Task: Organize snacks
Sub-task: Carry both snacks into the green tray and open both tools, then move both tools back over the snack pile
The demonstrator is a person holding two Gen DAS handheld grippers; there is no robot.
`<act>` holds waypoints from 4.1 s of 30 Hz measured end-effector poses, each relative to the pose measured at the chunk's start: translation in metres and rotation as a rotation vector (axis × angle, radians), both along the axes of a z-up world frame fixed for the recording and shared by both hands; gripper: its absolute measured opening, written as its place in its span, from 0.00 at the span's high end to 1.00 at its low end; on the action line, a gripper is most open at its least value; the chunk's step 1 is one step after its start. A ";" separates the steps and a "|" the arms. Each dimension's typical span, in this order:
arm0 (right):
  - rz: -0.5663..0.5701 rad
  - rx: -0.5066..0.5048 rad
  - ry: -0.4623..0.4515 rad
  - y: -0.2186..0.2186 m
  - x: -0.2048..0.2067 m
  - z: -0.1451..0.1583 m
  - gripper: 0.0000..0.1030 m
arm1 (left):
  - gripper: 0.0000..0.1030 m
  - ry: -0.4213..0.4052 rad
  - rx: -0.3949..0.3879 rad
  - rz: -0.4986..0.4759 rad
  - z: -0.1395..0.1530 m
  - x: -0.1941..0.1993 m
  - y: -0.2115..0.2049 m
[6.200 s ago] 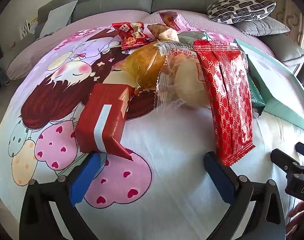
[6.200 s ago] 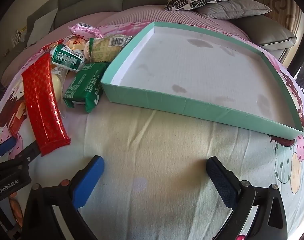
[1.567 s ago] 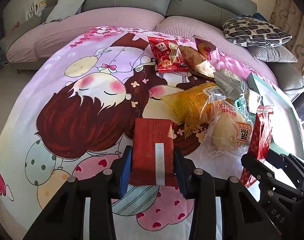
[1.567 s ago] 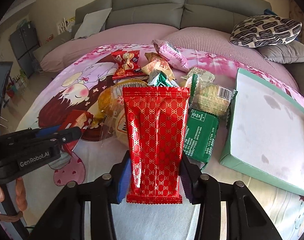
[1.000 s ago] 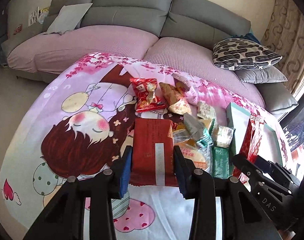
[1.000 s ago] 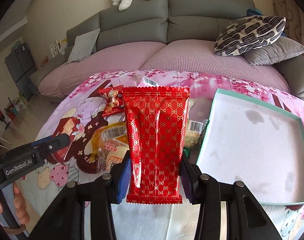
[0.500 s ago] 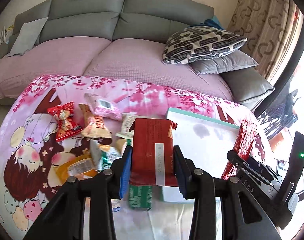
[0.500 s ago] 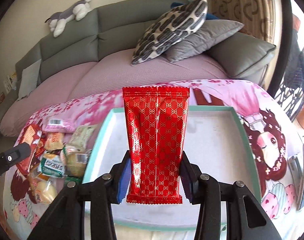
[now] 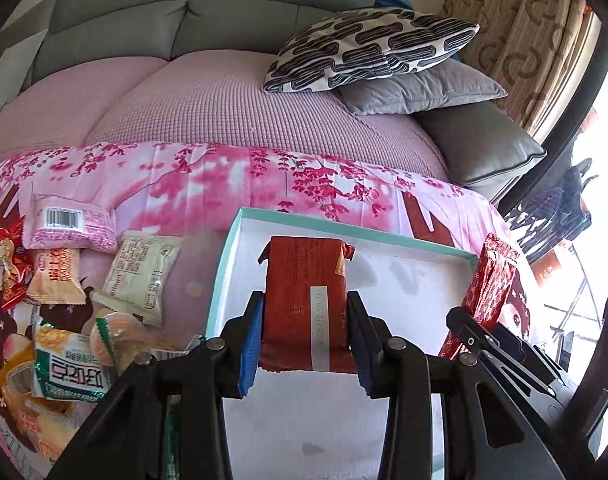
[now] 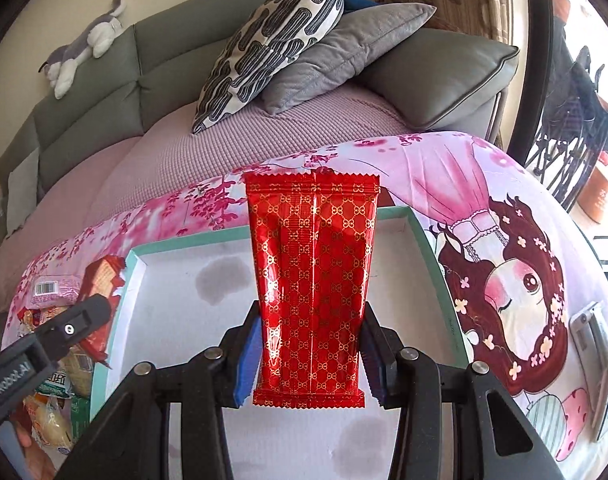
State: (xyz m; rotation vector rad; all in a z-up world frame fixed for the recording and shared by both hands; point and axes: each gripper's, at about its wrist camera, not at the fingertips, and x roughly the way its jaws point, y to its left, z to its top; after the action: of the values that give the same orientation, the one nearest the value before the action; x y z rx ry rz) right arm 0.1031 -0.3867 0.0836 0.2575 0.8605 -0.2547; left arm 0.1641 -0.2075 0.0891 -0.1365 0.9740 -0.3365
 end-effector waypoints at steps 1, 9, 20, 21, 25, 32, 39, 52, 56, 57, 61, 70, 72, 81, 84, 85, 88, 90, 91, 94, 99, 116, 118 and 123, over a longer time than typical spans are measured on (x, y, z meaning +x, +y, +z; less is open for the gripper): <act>0.002 0.007 0.007 -0.002 0.003 -0.003 0.54 | 0.60 0.005 0.001 0.002 -0.005 0.004 -0.003; -0.045 0.060 0.088 -0.030 0.022 -0.025 0.53 | 0.60 0.033 0.023 -0.014 -0.031 0.025 -0.021; -0.108 0.067 0.117 -0.051 0.026 -0.029 0.49 | 0.52 0.036 0.059 -0.038 -0.029 0.030 -0.029; -0.113 0.064 0.119 -0.052 0.025 -0.029 0.47 | 0.48 0.037 0.061 -0.039 -0.028 0.029 -0.030; -0.114 0.060 0.101 -0.052 0.021 -0.023 0.36 | 0.30 0.017 0.078 -0.034 -0.021 0.026 -0.029; -0.106 0.034 0.073 -0.043 0.008 -0.015 0.19 | 0.10 -0.029 0.101 0.017 -0.009 0.017 -0.017; -0.070 0.006 0.087 -0.018 -0.008 -0.019 0.10 | 0.04 -0.026 0.126 0.060 -0.005 0.007 0.004; -0.042 0.048 0.061 0.022 -0.039 -0.017 0.00 | 0.04 0.052 0.188 0.126 -0.003 -0.030 0.056; -0.007 0.044 0.076 0.038 -0.042 -0.013 0.00 | 0.04 0.062 0.171 0.162 0.002 -0.046 0.085; 0.003 0.036 0.076 0.043 -0.042 -0.011 0.00 | 0.04 0.066 0.166 0.181 0.003 -0.049 0.094; 0.055 0.026 0.080 0.065 -0.037 -0.011 0.00 | 0.04 0.081 0.166 0.259 0.006 -0.059 0.131; 0.205 0.056 0.102 0.126 -0.028 -0.018 0.00 | 0.04 0.072 0.203 0.429 0.013 -0.073 0.203; 0.240 0.075 0.096 0.139 -0.028 -0.018 0.00 | 0.04 0.081 0.197 0.447 0.010 -0.076 0.211; 0.377 0.114 0.085 0.188 -0.031 -0.015 0.00 | 0.04 0.097 0.114 0.483 0.004 -0.082 0.227; 0.413 0.128 0.070 0.195 -0.032 -0.014 0.00 | 0.04 0.124 0.117 0.487 -0.002 -0.079 0.228; 0.426 0.127 0.062 0.198 -0.033 -0.013 0.00 | 0.04 0.128 0.114 0.492 -0.003 -0.079 0.229; 0.466 0.117 0.040 0.206 -0.036 -0.009 0.00 | 0.04 0.125 0.108 0.497 -0.003 -0.078 0.230; 0.495 0.110 0.029 0.212 -0.037 -0.007 0.00 | 0.04 0.124 0.123 0.484 -0.002 -0.078 0.227; 0.508 0.105 0.026 0.216 -0.037 -0.007 0.00 | 0.04 0.123 0.135 0.473 -0.002 -0.077 0.225; 0.545 0.085 0.028 0.226 -0.038 -0.009 0.00 | 0.04 0.115 0.153 0.456 0.000 -0.077 0.223; 0.576 0.059 0.030 0.235 -0.038 -0.012 0.10 | 0.04 0.124 0.145 0.458 -0.001 -0.076 0.226; 0.626 0.078 0.059 0.241 -0.035 -0.024 0.11 | 0.04 0.178 0.125 0.390 -0.019 -0.067 0.213; 0.637 0.071 0.051 0.243 -0.036 -0.022 0.11 | 0.04 0.178 0.121 0.390 -0.019 -0.067 0.213; 0.657 0.065 0.069 0.250 -0.036 -0.026 0.11 | 0.04 0.179 0.118 0.398 -0.019 -0.067 0.215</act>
State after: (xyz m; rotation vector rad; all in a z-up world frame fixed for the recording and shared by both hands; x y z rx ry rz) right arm 0.0672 -0.1367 0.0574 0.0166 0.9772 0.3787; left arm 0.0968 0.0074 0.0704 -0.2511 1.1144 0.1009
